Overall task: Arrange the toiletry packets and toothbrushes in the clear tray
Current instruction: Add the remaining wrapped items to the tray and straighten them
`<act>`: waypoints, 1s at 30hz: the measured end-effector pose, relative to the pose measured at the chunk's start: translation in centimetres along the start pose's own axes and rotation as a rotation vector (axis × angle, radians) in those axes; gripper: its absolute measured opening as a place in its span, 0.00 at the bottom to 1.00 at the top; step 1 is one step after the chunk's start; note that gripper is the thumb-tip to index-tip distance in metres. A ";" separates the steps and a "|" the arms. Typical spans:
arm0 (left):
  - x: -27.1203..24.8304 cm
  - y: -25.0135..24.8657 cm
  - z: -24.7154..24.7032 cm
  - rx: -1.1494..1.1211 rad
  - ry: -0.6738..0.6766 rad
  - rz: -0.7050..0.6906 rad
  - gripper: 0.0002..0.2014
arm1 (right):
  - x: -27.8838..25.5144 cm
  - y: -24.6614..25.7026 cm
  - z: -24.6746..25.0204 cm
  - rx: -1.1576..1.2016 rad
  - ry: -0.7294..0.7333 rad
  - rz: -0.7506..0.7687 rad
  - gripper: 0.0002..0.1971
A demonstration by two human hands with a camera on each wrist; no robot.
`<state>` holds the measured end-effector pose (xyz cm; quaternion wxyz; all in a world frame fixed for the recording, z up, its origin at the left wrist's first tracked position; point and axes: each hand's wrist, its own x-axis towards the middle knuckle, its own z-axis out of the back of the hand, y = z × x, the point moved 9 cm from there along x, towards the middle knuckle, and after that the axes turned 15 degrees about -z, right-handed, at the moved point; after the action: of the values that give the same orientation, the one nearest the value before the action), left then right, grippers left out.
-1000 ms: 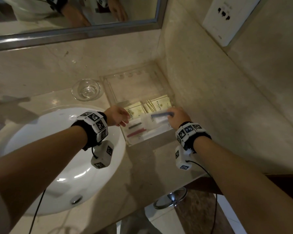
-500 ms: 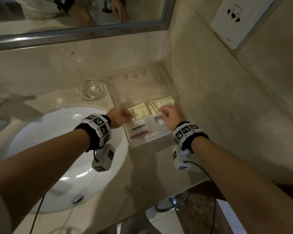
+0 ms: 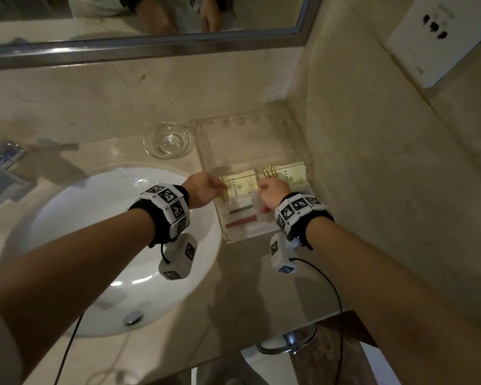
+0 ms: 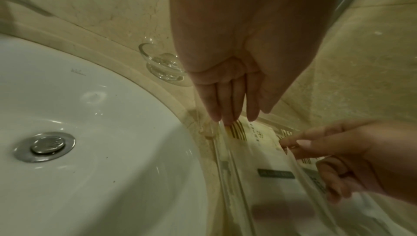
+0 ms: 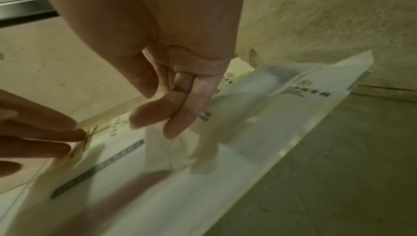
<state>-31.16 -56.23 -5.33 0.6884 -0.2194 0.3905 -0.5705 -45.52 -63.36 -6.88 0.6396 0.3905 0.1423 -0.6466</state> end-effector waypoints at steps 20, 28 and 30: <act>0.1 0.1 0.9 -0.055 -0.020 -0.044 0.12 | -0.2 0.7 -0.6 0.130 0.065 -0.039 0.24; 0.9 -0.8 0.8 -0.199 -0.100 -0.025 0.10 | 0.6 -1.7 4.0 0.350 -0.167 -0.006 0.19; 1.1 -1.8 0.0 -0.323 -0.081 -0.023 0.11 | 0.9 -2.7 5.0 0.363 -0.194 -0.035 0.18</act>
<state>-32.20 -57.75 -4.32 0.6527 -0.3543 0.4466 -0.4991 -49.51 -67.07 -5.10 0.5580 0.4328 -0.0320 -0.7073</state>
